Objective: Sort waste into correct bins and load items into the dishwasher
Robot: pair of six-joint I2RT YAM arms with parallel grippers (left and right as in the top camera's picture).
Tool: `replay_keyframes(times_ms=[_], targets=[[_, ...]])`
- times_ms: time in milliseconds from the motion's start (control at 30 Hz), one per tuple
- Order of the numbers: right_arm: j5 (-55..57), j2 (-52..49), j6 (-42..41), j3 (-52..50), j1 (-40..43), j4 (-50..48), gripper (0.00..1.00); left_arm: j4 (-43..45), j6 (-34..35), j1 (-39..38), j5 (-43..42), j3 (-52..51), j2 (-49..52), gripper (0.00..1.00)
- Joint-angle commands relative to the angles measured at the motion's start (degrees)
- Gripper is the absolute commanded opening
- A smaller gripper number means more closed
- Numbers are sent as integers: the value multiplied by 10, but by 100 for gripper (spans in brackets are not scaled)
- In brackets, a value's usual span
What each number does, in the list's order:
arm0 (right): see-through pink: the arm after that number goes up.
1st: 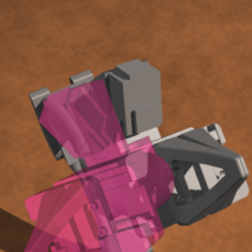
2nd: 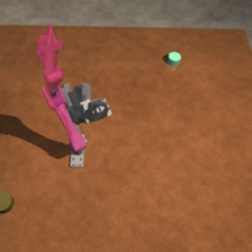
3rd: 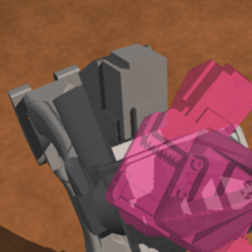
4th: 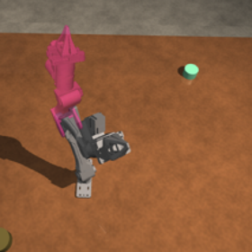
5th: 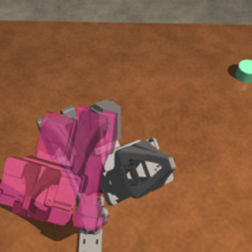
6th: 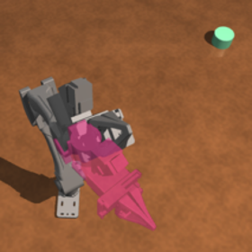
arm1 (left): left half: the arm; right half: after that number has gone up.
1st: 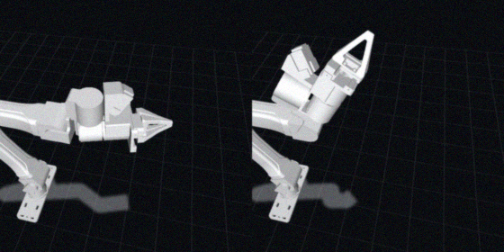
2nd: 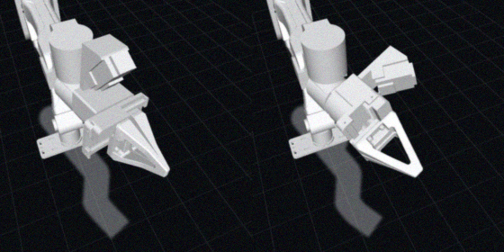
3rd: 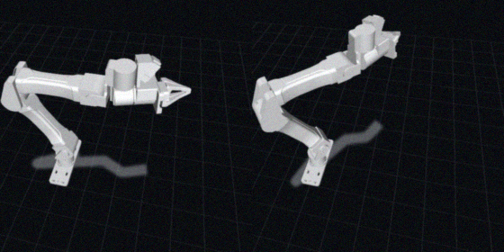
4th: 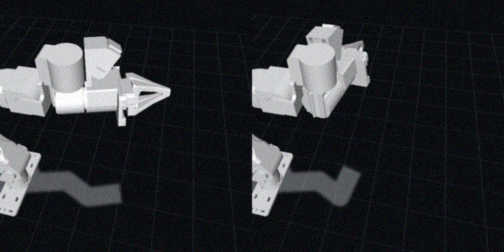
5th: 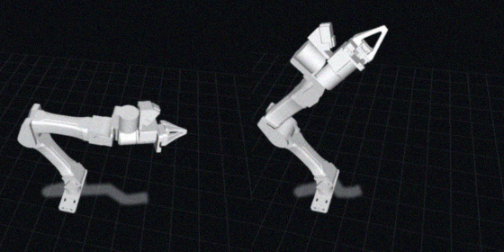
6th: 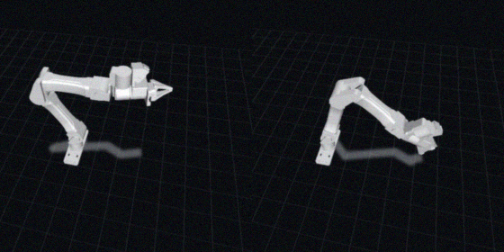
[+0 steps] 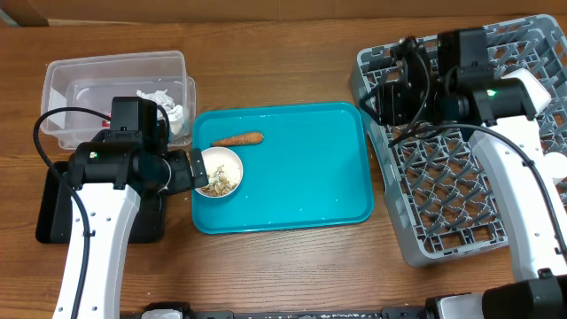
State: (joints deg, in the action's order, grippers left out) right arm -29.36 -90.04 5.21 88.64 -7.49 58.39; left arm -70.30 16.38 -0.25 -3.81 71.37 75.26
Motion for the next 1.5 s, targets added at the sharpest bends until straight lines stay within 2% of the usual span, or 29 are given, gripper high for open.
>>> replay_keyframes(times_ms=[0,100,200,267,600,1067,1167,1233,1267,1333,1400,1467], targets=[[-29,2,-10,-8,-20,17,58,14,3,0,-33,-5,-5,99],[80,2,-10,-40,-47,44,58,38,3,-16,-33,-9,-5,97],[185,2,-56,-81,-63,61,59,63,3,-45,-33,-13,1,96],[217,2,-77,-110,-64,64,60,75,4,-69,-33,-13,12,95],[203,2,-87,-141,-63,52,60,137,6,-164,-32,-13,139,93],[203,2,-87,-141,-63,47,59,221,6,-178,-31,-13,302,81],[203,2,-87,-141,-63,47,59,231,6,-178,-31,-13,326,68],[203,2,-87,-141,-63,47,59,236,6,-178,-30,-13,333,54],[203,2,-87,-141,-63,47,59,238,6,-178,-30,-13,334,52],[203,2,-87,-141,-63,47,59,240,6,-178,-25,-13,334,34],[203,2,-87,-141,-63,47,59,240,6,-178,-16,-13,334,21],[203,2,-87,-141,-63,47,59,237,6,-178,-6,-13,334,14]])
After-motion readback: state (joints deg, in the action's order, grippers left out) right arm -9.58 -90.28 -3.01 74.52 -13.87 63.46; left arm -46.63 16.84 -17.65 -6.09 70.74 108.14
